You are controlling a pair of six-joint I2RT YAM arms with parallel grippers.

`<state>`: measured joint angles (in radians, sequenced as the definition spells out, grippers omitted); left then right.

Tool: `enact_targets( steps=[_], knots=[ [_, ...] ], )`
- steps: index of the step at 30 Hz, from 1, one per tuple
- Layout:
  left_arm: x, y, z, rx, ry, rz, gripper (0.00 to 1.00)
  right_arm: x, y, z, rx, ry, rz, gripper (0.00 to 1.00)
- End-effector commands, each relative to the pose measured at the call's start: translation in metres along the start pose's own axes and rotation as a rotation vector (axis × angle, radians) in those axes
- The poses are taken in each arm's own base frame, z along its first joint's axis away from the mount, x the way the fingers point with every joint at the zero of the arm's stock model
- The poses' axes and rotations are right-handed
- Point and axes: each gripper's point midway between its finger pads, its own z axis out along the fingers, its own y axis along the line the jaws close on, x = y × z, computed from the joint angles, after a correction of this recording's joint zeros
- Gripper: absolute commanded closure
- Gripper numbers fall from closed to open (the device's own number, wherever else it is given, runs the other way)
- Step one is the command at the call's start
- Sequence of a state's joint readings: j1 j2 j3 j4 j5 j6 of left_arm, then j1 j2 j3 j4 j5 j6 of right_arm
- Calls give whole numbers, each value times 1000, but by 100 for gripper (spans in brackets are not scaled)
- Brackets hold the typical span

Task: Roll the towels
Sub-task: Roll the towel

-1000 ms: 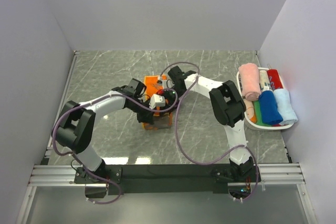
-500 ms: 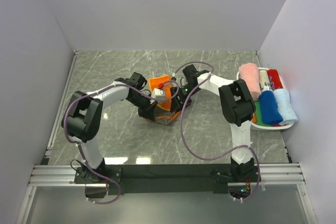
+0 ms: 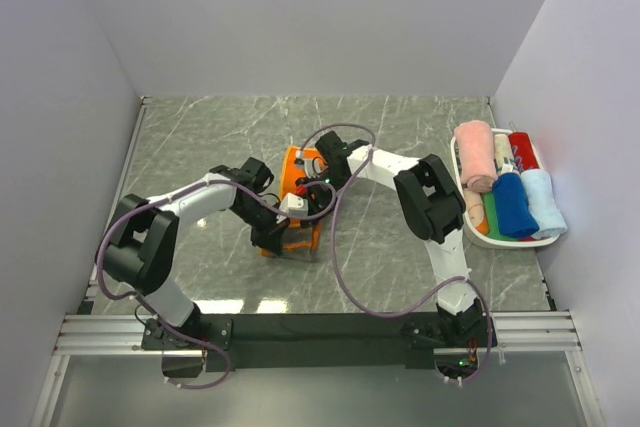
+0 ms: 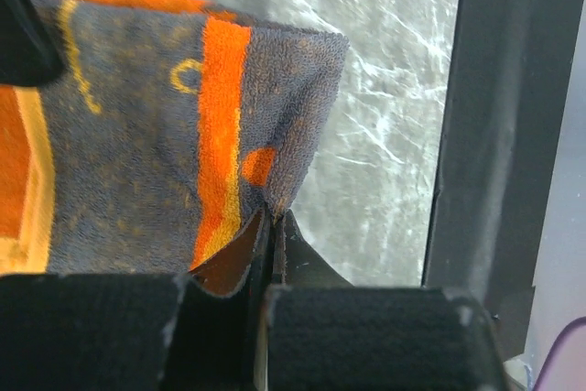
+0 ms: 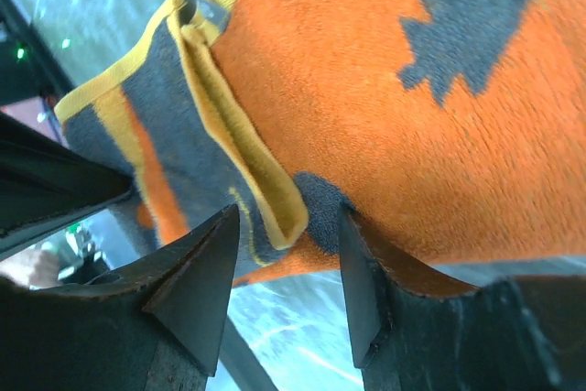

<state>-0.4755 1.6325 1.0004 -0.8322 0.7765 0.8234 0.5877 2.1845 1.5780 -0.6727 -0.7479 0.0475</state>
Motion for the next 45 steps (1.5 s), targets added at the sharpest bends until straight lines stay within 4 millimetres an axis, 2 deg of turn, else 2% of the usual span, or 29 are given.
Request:
enact_targets(
  steps=[1,4,8,14,16,17,21,25,31,41,43,45],
  knots=[
    [-4,-10,-2,-7,-7,14,97,1,22,-5,-58,-6,-39,45],
    [-9,-16,0,-4,-9,36,96,-15,28,-16,-70,-49,-43,45],
    [0,-15,7,-38,35,58,96,-34,32,-33,-82,-94,-39,45],
    [2,-13,10,-51,65,87,96,-44,20,-44,-23,-131,-37,45],
    [1,-12,10,-58,68,91,96,-43,16,-42,-13,-119,-39,47],
    [1,-12,11,-57,70,94,96,-37,16,-40,-25,-92,-22,52],
    [2,-10,13,-51,78,87,95,-20,28,-30,-66,-14,-31,59],
    [2,-9,14,-55,76,87,92,0,34,-17,-71,56,-10,57],
    [3,-7,15,-69,74,78,87,8,22,-2,-24,100,-36,54],
    [0,-5,15,-77,66,72,84,23,13,6,15,142,-23,53],
    [0,-4,15,-78,67,72,85,25,16,6,1,147,-25,59],
    [1,-4,15,-78,71,70,85,24,23,2,-21,136,-32,73]
  ],
)
